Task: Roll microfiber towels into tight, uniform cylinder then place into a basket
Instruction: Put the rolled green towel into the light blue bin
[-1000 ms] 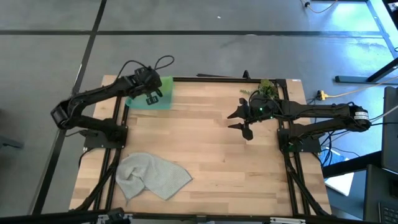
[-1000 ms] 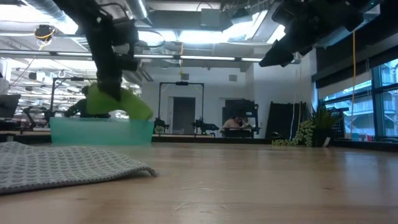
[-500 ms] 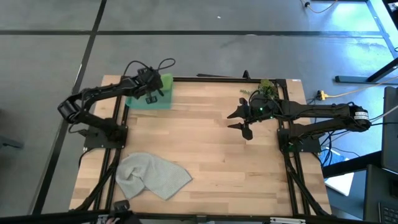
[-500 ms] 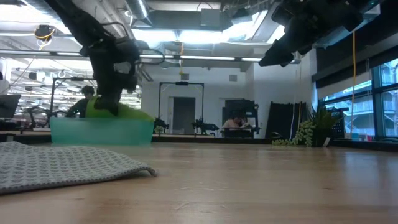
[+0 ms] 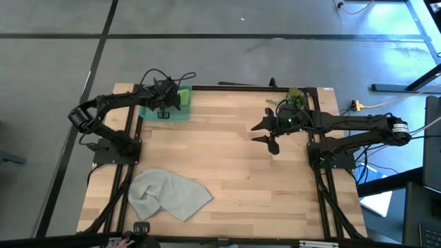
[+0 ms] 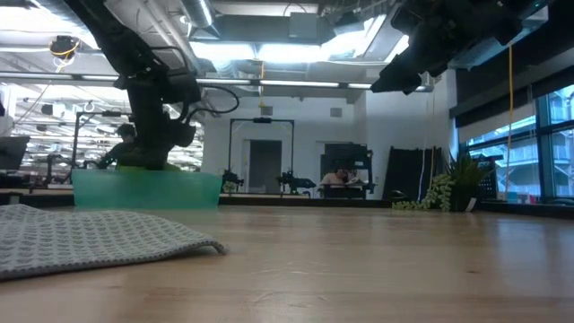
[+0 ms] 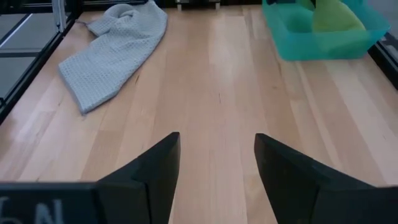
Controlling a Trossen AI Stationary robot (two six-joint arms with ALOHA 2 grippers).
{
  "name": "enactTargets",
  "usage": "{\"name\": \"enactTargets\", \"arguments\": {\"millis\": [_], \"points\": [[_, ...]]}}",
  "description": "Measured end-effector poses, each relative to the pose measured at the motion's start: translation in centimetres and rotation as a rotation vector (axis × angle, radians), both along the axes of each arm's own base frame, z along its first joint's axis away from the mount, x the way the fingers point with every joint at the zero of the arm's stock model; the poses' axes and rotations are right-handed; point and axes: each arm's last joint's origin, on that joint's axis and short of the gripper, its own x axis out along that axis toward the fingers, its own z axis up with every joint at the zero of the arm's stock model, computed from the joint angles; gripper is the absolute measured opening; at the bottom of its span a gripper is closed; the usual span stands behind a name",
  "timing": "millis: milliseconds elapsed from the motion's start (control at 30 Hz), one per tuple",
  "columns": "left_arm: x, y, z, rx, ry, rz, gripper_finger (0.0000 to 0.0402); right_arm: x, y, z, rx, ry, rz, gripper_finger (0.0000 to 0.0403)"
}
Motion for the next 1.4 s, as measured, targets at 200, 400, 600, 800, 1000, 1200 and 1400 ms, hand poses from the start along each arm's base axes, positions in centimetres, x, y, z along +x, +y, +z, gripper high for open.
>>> {"name": "enactTargets", "arguments": {"millis": [200,400,600,800,1000,1200,1400], "points": [[-0.8,0.7,-0.1,-0.049,-0.029,-0.018,0.0015,0.0,0.0,0.0,0.0,0.001,0.001,0.0207],[-1.8,1.3,-0.2,-0.074,0.011,-0.068,0.0016,0.0,0.0,0.0,0.0,-0.001,0.0,0.0207],[-1.9,1.2,-0.2,-0.087,0.021,-0.087,0.0016,0.1,0.0,0.2,-0.005,-0.023,0.001,0.0207],[-1.8,1.3,-0.2,-0.082,0.013,-0.08,0.0018,0.2,0.0,0.3,-0.009,-0.039,0.001,0.0207],[-1.7,1.5,-0.1,-0.062,-0.018,-0.065,0.0055,0.2,0.0,0.3,-0.01,-0.038,0.002,0.0207],[-1.7,1.6,0.0,-0.07,-0.057,-0.056,0.0093,0.2,0.0,0.3,-0.01,-0.038,0.002,0.0207],[-1.6,1.6,-0.1,-0.088,-0.084,-0.064,0.0107,0.2,0.0,0.3,-0.01,-0.038,0.002,0.0207]]}}
